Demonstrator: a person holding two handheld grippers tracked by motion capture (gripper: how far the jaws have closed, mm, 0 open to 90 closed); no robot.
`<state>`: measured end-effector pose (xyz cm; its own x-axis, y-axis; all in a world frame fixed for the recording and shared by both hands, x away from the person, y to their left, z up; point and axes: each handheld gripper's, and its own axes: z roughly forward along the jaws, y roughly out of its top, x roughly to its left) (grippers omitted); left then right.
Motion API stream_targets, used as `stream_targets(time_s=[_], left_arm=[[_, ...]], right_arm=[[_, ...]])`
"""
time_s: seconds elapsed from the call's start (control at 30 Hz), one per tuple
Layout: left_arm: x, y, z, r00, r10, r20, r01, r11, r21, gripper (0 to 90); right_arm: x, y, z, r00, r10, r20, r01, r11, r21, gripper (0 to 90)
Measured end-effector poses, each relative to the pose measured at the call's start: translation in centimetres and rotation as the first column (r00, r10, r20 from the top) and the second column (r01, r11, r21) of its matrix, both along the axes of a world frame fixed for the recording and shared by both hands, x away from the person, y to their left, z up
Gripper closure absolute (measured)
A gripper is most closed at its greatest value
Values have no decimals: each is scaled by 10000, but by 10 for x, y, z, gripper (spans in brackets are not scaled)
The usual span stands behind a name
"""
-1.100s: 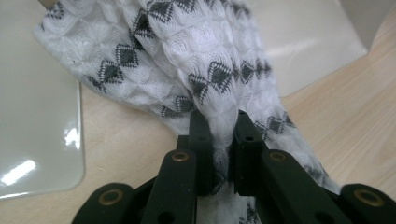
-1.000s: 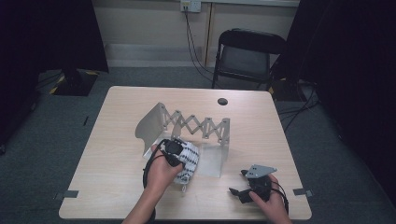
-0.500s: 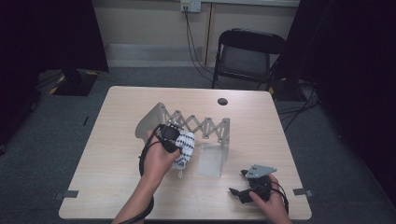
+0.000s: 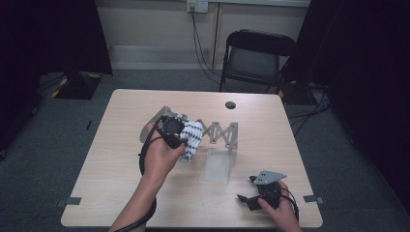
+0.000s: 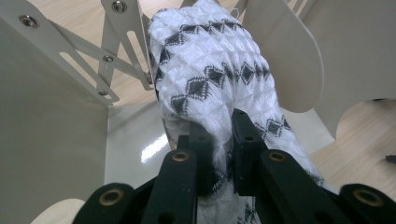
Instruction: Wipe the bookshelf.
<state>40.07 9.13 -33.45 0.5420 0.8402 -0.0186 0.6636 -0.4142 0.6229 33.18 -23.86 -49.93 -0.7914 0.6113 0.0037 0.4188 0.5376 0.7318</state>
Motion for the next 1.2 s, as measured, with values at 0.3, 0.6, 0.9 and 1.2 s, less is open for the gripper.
stream_targets(time_s=[0.3, 0.6, 0.9, 1.2], left_arm=[[-1, -1, 9, 9996, 0, 277, -6, 9998, 218, 814], [4, 1, -24, 9992, 80, -382, -68, 9995, 309, 814], [8, 6, -46, 9968, 288, -748, -261, 9990, 367, 814], [6, 4, -73, 9926, 385, -1149, -352, 9989, 312, 814]], right_arm=[[0, 0, 0, 10000, 1, 0, -1, 10000, 0, 133], [0, 0, 0, 10000, -5, -11, 5, 10000, 2, 133], [0, 0, 0, 10000, 11, -7, -11, 10000, -1, 133], [0, 0, 0, 10000, 8, -14, -8, 10000, 2, 133]])
